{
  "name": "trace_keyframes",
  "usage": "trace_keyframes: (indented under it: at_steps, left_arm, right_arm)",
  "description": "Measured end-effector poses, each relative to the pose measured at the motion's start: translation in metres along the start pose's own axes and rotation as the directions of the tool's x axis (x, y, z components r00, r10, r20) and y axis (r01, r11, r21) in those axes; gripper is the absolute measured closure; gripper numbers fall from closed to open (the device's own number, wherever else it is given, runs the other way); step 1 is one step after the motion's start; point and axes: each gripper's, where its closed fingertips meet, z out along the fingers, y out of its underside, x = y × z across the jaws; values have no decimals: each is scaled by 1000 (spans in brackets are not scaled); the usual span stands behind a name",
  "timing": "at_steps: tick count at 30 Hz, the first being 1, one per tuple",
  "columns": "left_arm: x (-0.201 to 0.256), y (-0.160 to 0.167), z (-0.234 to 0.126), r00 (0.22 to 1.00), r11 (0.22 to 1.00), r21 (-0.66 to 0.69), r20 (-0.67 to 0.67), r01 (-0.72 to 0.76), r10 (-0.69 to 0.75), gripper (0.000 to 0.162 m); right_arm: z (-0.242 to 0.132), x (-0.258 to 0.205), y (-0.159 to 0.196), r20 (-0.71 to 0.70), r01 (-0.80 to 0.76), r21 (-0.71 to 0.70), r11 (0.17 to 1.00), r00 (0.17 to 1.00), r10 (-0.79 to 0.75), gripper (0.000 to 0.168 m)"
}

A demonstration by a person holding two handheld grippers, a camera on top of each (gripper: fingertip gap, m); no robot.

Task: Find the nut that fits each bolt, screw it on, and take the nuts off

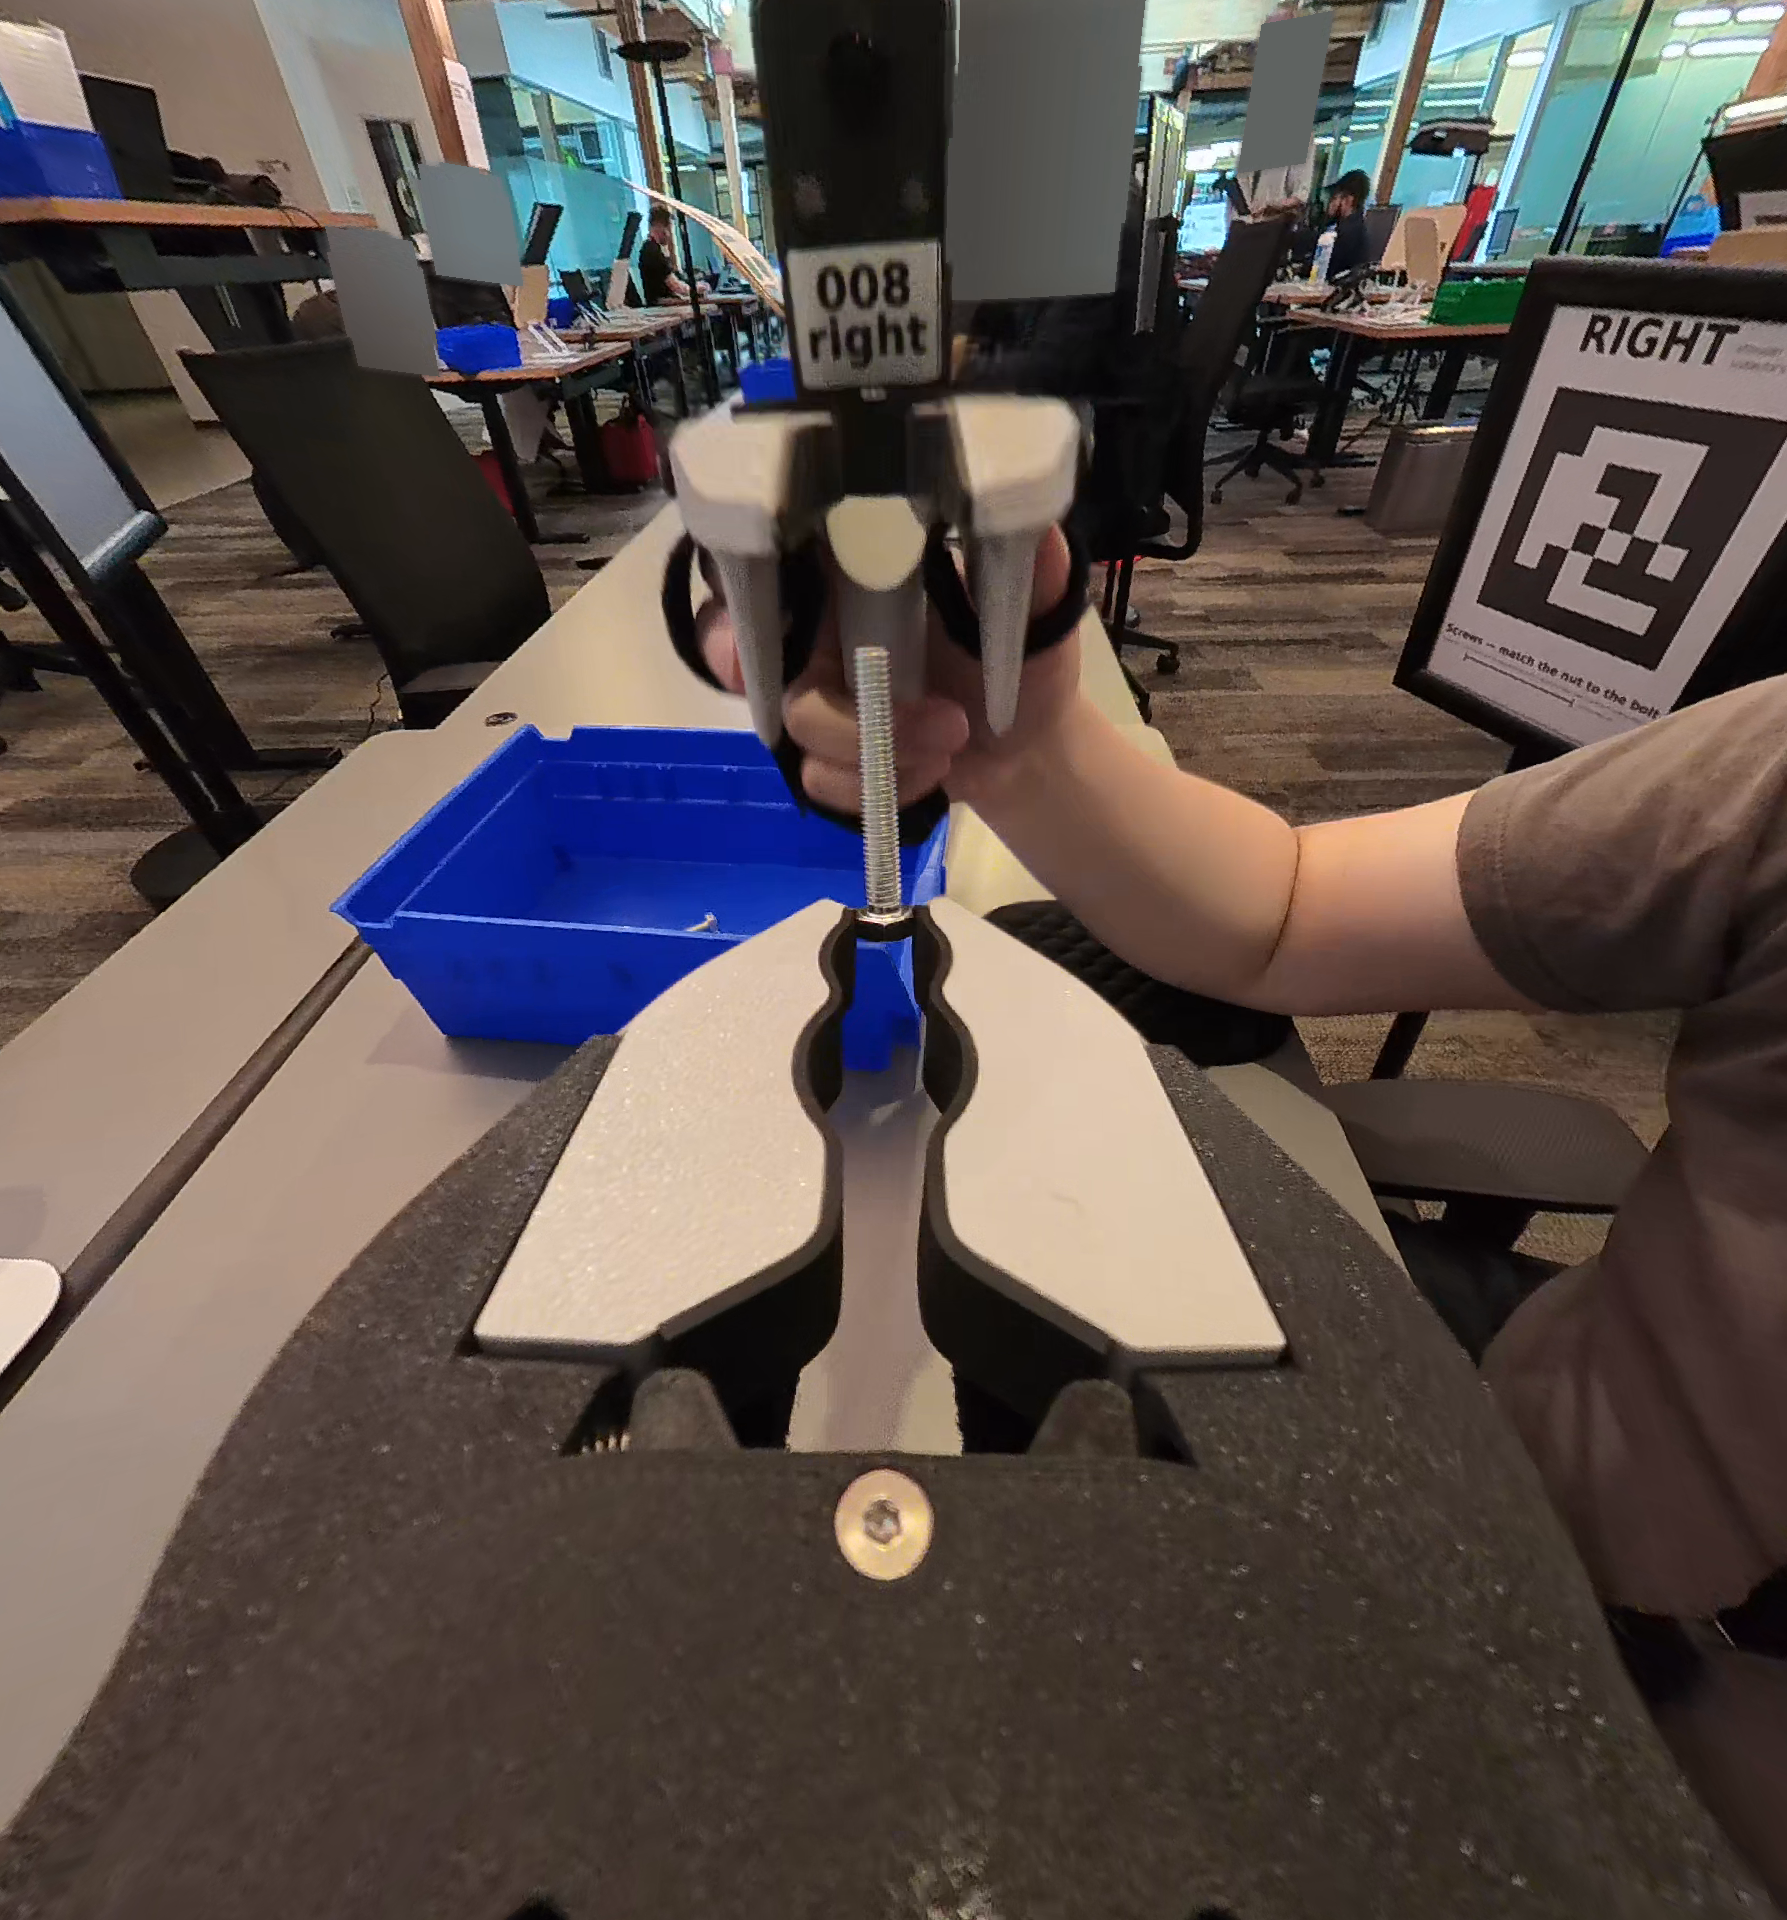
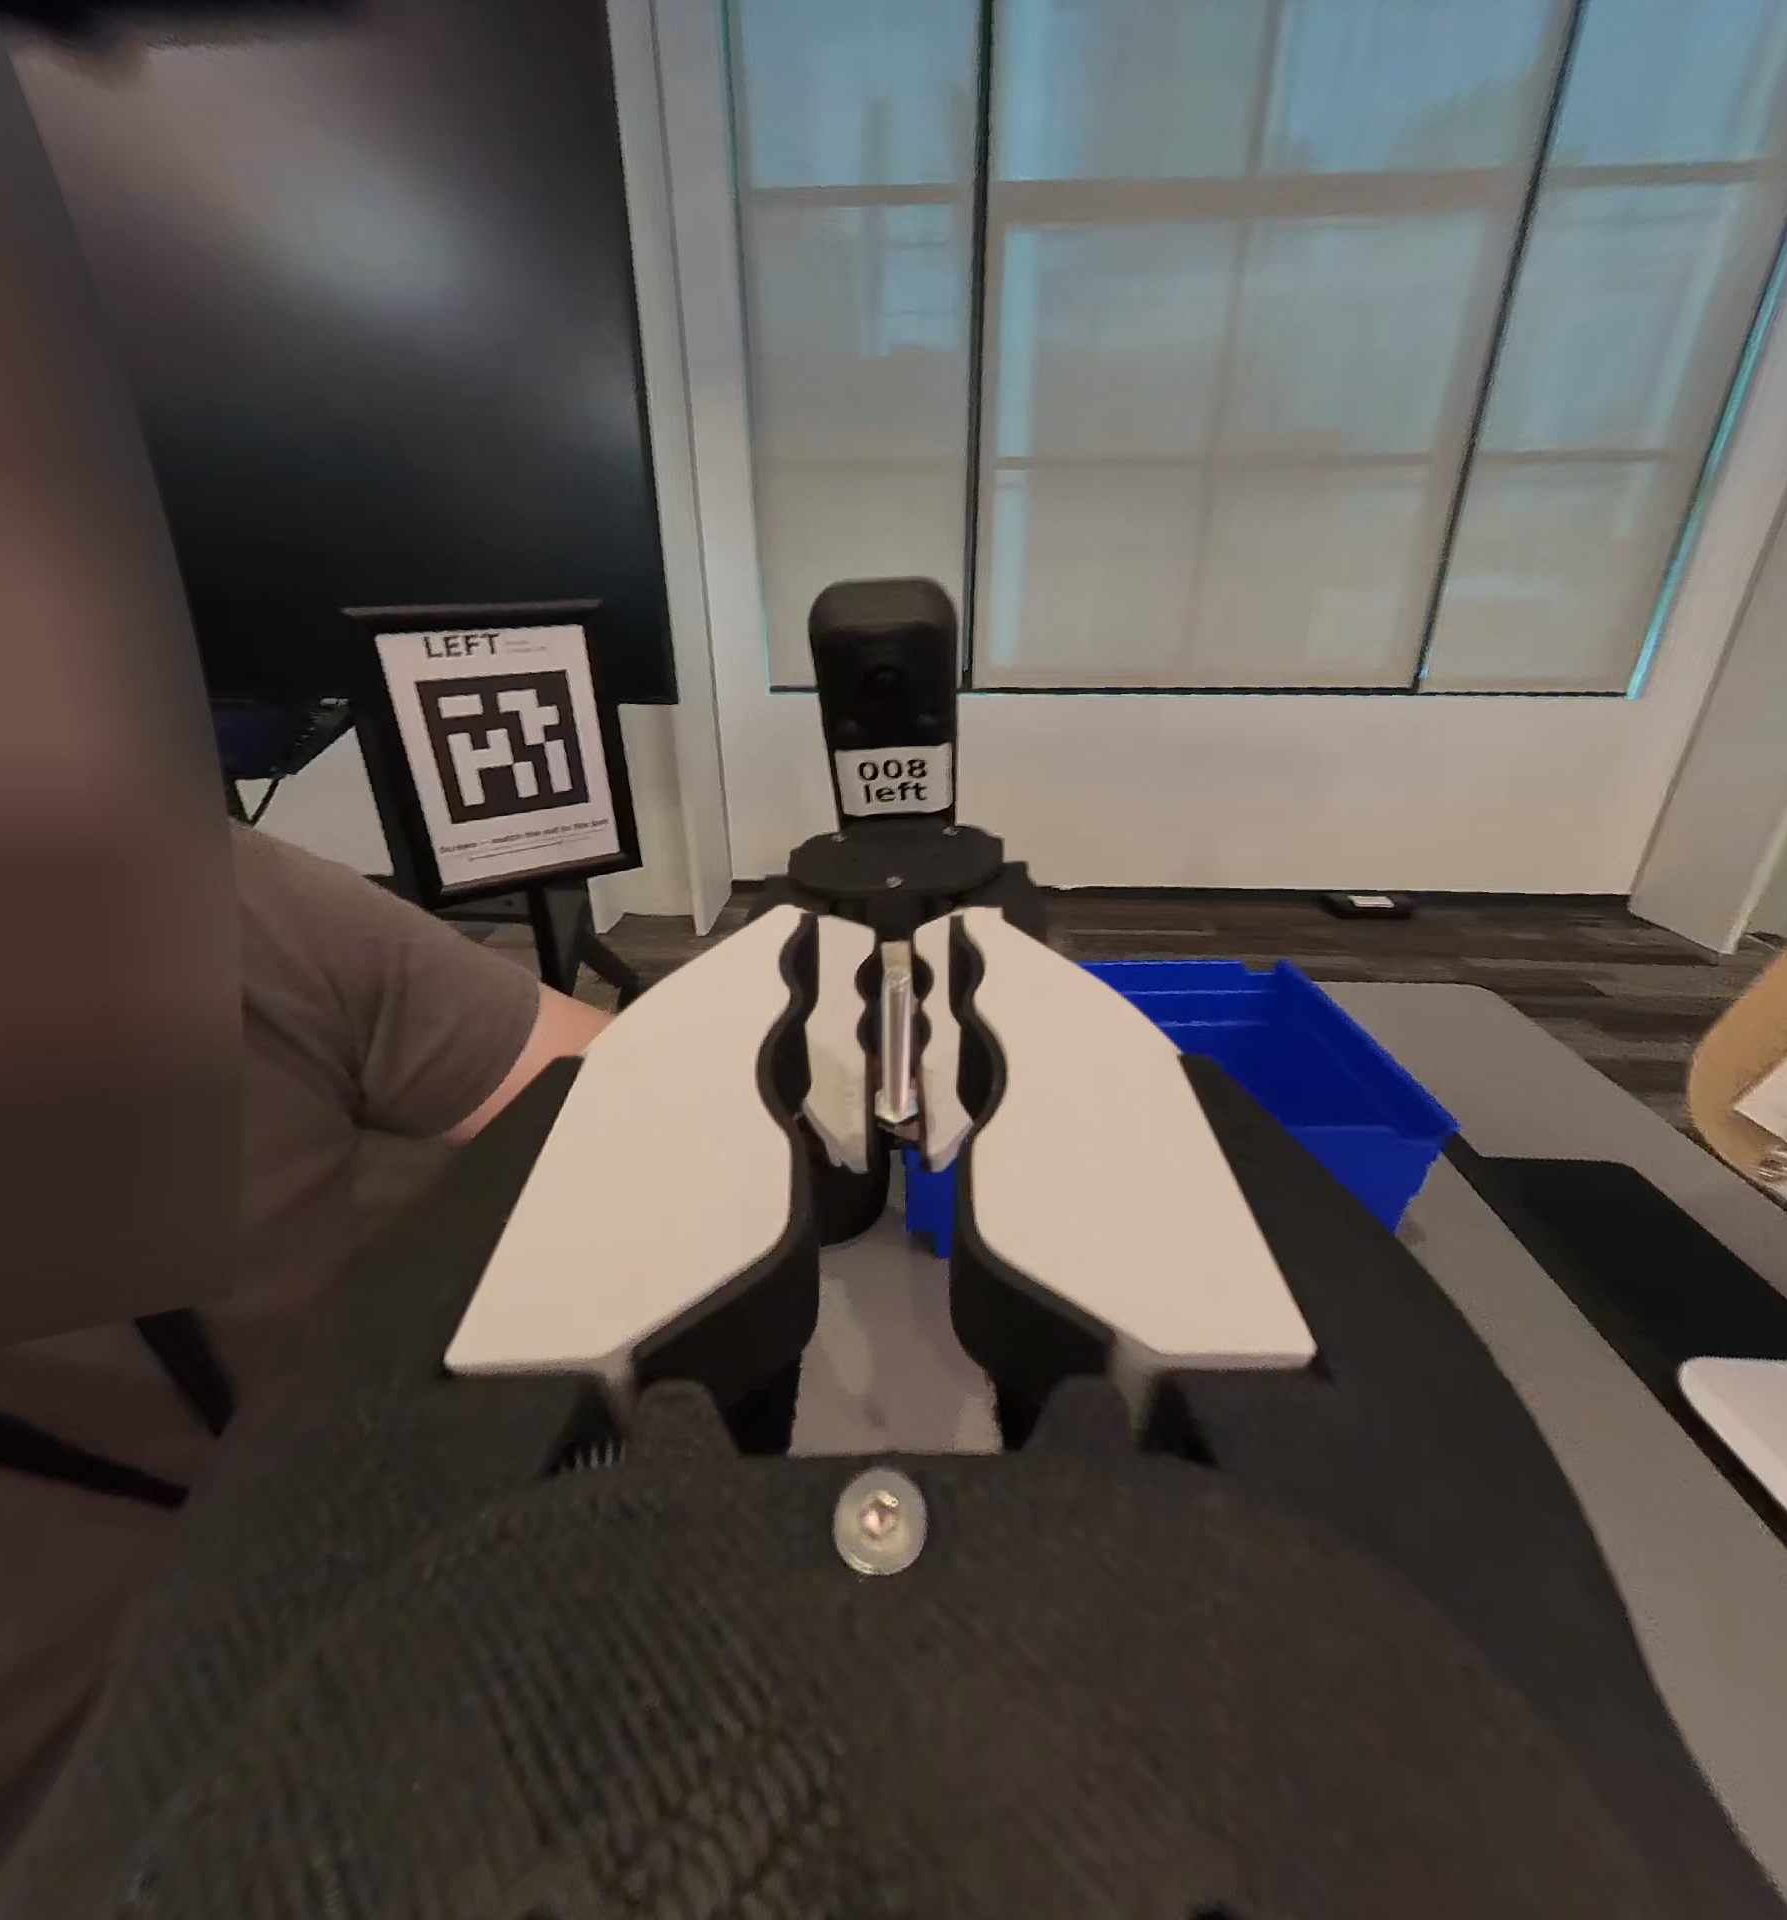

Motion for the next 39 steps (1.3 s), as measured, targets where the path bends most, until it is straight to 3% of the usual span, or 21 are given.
trace_keyframes:
  at_steps: [6, 10, 14, 17, 19, 21, 23, 25, 27, 31, 33, 35, 39]
  left_arm:
    - [-4, -9, -7, 1000, 999, 50, 6, 21, -21, 152]
    - [-3, -8, -6, 1000, 999, 46, -1, 26, -26, 152]
    - [0, -7, -5, 999, 998, 47, -35, 43, -42, 152]
    - [-2, -9, -5, 998, 997, 52, -28, 57, -56, 133]
    - [-5, -5, -8, 998, 998, -3, 5, 55, -55, 120]
    - [-7, -1, -12, 999, 998, -56, 38, 40, -38, 118]
    - [-10, 1, -18, 997, 995, -97, 71, 38, -31, 118]
    - [-16, 0, -23, 994, 993, -111, 109, 36, -23, 118]
    - [-21, -3, -30, 990, 995, -96, 140, 34, -20, 119]
    - [-28, -2, -41, 984, 991, -117, 169, 69, -49, 119]
    - [-31, -2, -45, 981, 991, -124, 191, 57, -32, 120]
    - [-31, -2, -46, 981, 990, -130, 193, 55, -29, 121]
    - [-32, -3, -48, 980, 990, -127, 197, 62, -36, 121]
  right_arm:
    - [18, 4, 27, 19, -5, -56, 998, 1000, 6, 148]
    - [23, 5, 32, 33, -23, -53, 998, 999, 25, 162]
    - [23, 2, 33, 38, 3, -75, 997, 999, 0, 162]
    - [12, 6, 22, -7, 5, -85, 996, 1000, -5, 162]
    - [-21, 29, 23, -145, 3, -228, 974, 989, -37, 162]
    - [-86, 63, 49, -351, -147, -444, 884, 936, -21, 162]
    - [-174, 102, 98, -622, -418, -564, 712, 782, -34, 162]
    - [-258, 123, 148, -818, -685, -533, 497, 567, -96, 162]
    - [-310, 131, 184, -902, -832, -431, 348, 409, -138, 161]
    - [-348, 112, 240, -948, -950, -308, 60, 301, -100, 161]
    - [-361, 110, 247, -956, -964, -264, 17, 259, -141, 162]
    - [-366, 113, 248, -962, -972, -231, 34, 223, -158, 162]
    - [-369, 112, 253, -963, -976, -219, 11, 214, -161, 161]
